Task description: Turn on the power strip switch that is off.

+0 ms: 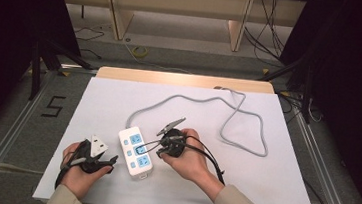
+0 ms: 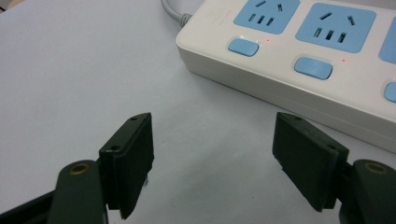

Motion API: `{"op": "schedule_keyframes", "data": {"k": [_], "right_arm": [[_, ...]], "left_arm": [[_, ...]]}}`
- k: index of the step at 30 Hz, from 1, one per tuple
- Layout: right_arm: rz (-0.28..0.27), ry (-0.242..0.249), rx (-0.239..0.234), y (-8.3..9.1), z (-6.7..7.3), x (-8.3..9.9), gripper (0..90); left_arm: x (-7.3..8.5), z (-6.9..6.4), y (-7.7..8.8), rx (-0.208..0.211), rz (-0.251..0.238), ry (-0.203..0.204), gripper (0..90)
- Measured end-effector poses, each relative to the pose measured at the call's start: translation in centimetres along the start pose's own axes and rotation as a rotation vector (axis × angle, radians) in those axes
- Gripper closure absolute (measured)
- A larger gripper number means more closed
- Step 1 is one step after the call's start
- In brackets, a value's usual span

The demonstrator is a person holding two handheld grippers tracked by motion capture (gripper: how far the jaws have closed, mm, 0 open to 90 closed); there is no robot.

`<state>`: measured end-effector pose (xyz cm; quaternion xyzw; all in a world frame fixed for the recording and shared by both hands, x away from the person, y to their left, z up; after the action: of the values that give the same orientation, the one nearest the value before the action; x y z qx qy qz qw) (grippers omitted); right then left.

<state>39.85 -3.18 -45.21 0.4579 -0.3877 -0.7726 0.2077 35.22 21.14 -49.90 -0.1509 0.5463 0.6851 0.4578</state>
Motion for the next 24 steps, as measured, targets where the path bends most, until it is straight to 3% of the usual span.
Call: {"op": "schedule_keyframes", "data": {"k": [24], "right_arm": [[-0.035, -0.04, 0.044, 3.0, -1.9, 3.0, 80.6]], "left_arm": [[0.0, -0.1, 0.0, 0.001, 0.001, -0.001, 29.0]]}}
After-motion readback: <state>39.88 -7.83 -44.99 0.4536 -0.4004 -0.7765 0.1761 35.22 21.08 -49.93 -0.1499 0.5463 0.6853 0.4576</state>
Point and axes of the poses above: each handheld gripper's, and its own axes: y roughly backward along the jaws, x roughly out of its underside, z roughly to its left, the point moved 3 cm from there along -y, roughly forward along the jaws, and after that the axes turned 13 degrees about -x, right-handed, at the moved point
